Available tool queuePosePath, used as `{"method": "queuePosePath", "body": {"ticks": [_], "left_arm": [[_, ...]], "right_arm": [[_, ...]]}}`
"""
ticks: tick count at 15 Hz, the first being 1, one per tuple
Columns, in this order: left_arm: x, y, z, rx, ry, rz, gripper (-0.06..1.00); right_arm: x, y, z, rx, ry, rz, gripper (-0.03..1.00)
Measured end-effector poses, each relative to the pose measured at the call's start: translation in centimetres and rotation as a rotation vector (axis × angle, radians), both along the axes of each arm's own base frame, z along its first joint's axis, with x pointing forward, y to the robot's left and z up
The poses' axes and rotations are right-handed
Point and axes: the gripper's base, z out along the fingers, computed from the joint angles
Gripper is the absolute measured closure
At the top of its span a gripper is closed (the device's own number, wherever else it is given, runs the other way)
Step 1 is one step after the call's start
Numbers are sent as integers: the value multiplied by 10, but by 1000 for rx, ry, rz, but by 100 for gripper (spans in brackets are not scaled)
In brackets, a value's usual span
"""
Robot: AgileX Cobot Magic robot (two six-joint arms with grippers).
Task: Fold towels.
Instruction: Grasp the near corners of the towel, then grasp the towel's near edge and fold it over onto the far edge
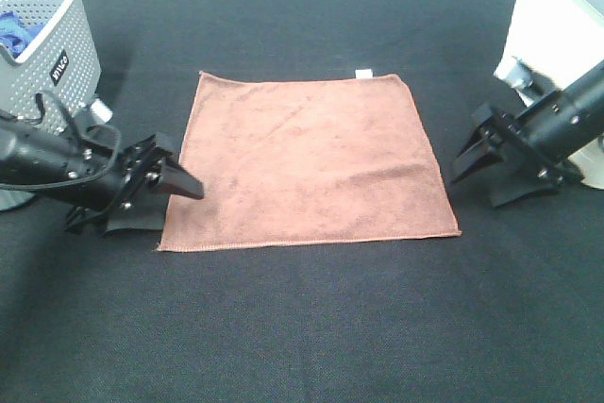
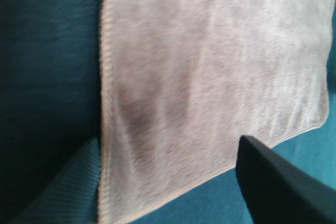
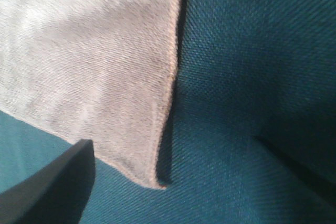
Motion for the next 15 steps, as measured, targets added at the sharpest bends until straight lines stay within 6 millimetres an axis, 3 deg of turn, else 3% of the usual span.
{"method": "queuePosePath", "body": {"ticks": [3, 4, 7, 8, 10, 11, 12, 13, 15], "left_arm": [[9, -20, -1, -10, -22, -43, 24], [9, -20, -1, -10, -22, -43, 24], [9, -36, -5, -26, -17, -61, 26], [9, -38, -7, -24, -13, -63, 33], [8, -38, -14, 6, -3, -67, 61], [7, -37, -15, 16, -3, -76, 82], [6, -37, -15, 25, -4, -88, 91], [6, -36, -12, 36, -16, -108, 93], [4, -35, 3, 71, -55, -167, 93]], "right_arm": [[4, 31, -9, 15, 6, 75, 22], [4, 31, -9, 15, 6, 75, 22], [3, 55, -12, 38, 11, 103, 27], [4, 55, -13, 39, 16, 91, 33], [5, 54, -17, 23, 29, 55, 53], [6, 53, -20, 13, 40, 28, 74], [6, 53, -22, 8, 52, 14, 87], [6, 52, -23, 5, 63, 2, 96], [4, 51, -19, -16, 72, -6, 97]]}}
